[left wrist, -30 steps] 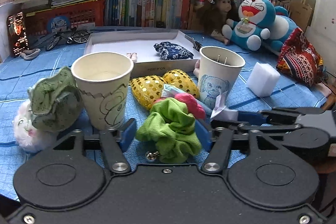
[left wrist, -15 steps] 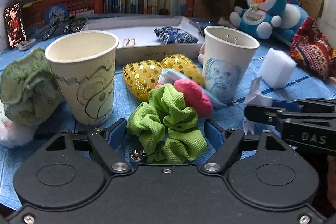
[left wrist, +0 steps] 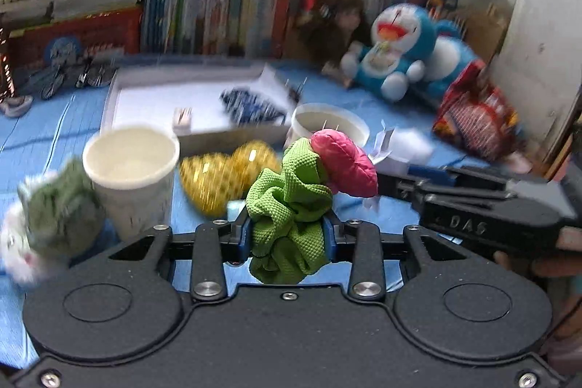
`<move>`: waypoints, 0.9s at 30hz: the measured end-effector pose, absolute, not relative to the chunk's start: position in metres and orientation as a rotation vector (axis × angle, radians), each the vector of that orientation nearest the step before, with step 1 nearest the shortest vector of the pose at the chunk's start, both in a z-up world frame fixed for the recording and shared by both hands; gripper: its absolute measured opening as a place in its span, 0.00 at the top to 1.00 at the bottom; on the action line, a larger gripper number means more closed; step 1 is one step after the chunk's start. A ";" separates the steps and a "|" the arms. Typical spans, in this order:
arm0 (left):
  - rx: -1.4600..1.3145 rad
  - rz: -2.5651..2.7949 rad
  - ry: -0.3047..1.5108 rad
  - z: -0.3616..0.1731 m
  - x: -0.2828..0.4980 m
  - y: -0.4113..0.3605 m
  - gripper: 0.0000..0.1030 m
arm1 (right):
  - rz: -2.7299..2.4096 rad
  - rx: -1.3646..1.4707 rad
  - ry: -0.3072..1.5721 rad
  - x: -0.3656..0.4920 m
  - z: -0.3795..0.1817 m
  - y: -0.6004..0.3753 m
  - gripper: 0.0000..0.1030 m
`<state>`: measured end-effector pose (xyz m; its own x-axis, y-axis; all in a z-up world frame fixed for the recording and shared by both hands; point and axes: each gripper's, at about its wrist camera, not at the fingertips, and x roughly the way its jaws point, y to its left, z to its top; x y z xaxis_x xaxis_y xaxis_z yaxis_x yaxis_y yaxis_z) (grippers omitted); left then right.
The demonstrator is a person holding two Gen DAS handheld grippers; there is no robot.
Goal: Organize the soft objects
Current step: 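Lift the scrunchie and white paper and carry both toward the white tray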
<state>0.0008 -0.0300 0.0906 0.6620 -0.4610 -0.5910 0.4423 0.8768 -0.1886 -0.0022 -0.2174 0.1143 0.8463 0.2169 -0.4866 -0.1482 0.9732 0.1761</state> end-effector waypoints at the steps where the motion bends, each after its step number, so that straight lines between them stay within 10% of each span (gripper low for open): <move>1: -0.041 -0.520 0.667 0.099 0.004 -0.028 0.66 | 0.194 0.133 0.519 -0.001 0.119 -0.219 0.58; 14: -0.114 -0.371 0.737 0.162 0.118 0.000 0.66 | 0.179 0.181 0.541 0.083 0.169 -0.249 0.58; 27: -0.259 -0.148 1.030 0.114 0.256 0.017 0.65 | 0.129 0.075 0.779 0.226 0.140 -0.234 0.58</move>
